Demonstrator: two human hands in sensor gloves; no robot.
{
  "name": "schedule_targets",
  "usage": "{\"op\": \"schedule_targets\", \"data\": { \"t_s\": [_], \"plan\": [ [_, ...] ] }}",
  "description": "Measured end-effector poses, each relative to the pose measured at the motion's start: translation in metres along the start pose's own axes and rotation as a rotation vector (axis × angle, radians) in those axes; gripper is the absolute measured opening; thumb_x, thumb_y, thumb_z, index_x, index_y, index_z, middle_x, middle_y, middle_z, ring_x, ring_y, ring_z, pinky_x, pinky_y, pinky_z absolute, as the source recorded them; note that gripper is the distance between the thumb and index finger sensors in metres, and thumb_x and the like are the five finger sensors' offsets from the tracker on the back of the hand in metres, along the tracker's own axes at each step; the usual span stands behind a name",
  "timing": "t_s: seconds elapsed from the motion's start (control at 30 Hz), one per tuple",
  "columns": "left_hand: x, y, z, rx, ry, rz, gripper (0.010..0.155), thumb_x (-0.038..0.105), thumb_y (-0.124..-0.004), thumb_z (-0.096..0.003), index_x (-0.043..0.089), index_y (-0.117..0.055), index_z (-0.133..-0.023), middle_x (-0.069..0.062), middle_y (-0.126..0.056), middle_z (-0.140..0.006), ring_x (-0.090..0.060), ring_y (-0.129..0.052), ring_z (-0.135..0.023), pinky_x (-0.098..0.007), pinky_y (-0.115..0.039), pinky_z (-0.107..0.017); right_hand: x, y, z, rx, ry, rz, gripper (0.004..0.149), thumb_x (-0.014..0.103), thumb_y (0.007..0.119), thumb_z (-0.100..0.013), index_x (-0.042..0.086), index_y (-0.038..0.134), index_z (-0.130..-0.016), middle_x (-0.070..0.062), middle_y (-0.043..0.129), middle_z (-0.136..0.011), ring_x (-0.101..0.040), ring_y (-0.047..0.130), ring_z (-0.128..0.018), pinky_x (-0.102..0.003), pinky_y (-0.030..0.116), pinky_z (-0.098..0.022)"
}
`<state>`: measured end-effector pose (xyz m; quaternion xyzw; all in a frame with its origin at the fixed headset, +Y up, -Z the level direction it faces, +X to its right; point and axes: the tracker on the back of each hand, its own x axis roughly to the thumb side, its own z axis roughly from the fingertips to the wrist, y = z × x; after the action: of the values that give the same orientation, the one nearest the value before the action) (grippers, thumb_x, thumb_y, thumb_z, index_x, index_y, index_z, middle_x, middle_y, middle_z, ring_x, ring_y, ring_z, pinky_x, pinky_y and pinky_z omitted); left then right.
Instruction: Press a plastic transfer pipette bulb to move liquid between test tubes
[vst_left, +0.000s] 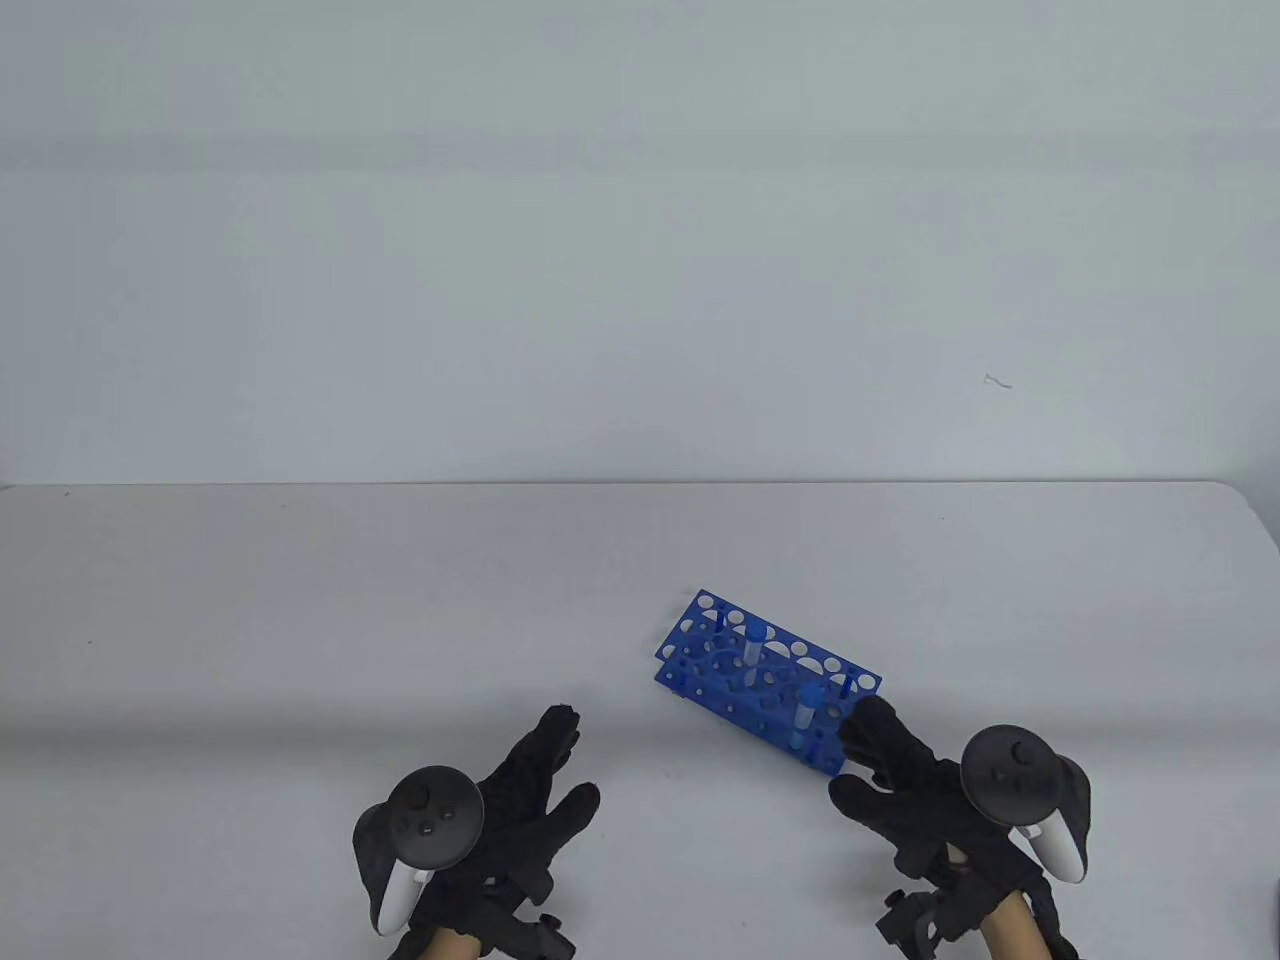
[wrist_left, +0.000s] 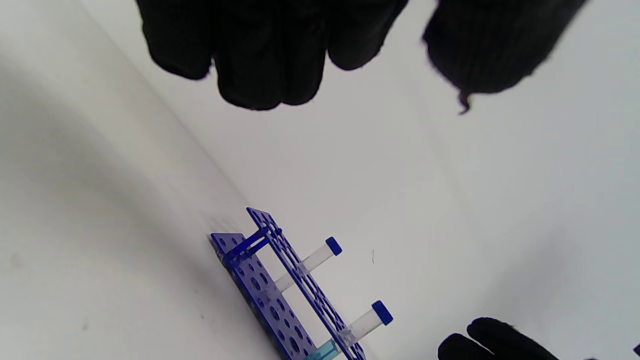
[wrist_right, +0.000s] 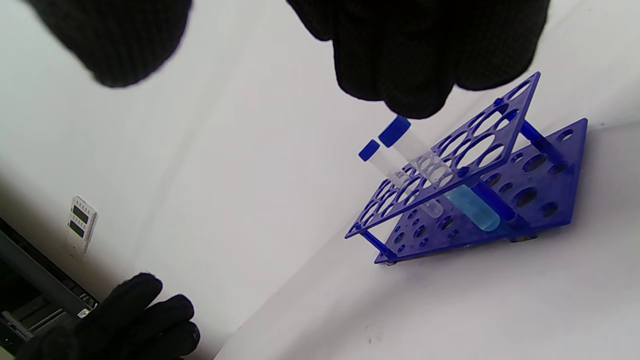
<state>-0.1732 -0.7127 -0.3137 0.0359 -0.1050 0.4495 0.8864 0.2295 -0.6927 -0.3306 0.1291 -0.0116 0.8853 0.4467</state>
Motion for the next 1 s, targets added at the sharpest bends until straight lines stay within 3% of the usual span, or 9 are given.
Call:
{"op": "schedule_targets", "data": {
  "t_s": [1.0],
  "plan": [
    [0.0021,-0.0029,-0.0016,-0.019,-0.006,-0.004,0.079,0.063,-0.066,-0.0437,0.033,-0.042,-0.113,-0.001,-0.059,-0.121,-0.024,-0.068,-0.106,-0.048,-0.058,-0.082,-0.0029,0.0018,-0.0018,0.015,0.025,0.017,0.089,0.054,0.078,-0.034,0.005,0.045,-0.101,-0.02,0.07,-0.102,-0.042,0.078,-0.088,-0.056,0.069,-0.06]
  ]
}}
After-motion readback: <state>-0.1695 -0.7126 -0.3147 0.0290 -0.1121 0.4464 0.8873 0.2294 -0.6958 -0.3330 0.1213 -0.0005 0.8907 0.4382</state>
